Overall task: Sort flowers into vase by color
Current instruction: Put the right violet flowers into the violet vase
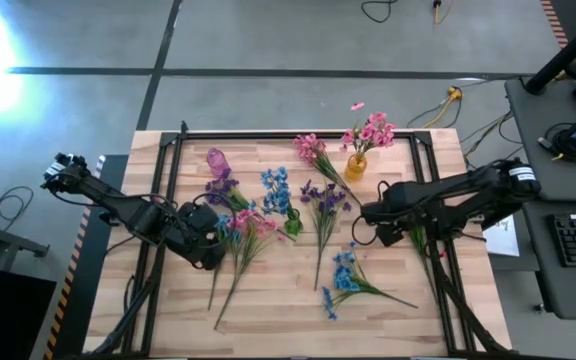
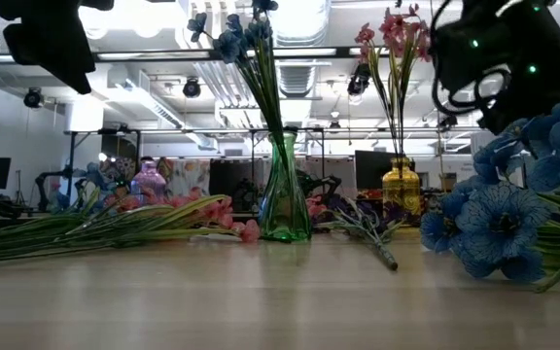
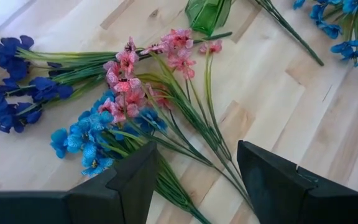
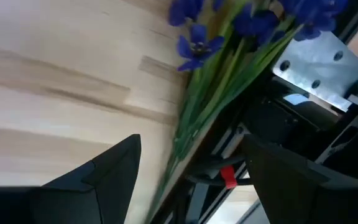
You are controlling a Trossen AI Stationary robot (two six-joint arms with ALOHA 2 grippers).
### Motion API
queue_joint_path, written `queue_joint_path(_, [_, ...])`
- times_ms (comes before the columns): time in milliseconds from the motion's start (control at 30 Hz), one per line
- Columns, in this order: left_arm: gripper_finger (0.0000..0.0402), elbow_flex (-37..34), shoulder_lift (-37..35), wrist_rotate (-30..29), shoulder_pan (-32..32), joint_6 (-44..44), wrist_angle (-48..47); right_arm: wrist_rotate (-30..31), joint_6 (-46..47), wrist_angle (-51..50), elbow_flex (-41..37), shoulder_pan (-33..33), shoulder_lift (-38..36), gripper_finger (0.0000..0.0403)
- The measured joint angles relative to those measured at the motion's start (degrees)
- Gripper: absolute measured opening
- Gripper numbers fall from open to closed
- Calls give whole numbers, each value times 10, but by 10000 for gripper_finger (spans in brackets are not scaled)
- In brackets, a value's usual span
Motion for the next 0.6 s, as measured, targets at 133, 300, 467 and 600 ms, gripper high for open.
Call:
queue_joint_path(133, [210, 0, 0, -11, 0, 6, 0, 0, 8, 15, -34, 0, 0, 270])
queue_joint_path(300, [210, 0, 0, -14, 0, 10, 0, -1, 7, 53, -53, 0, 7, 257])
queue_joint_path(467, [210, 0, 0, -14, 0, 10, 1, 0, 2, 62, -56, 0, 34, 243])
queue_joint_path(600, [210, 0, 0, -15, 0, 9, 2, -1, -1, 63, -56, -2, 67, 233])
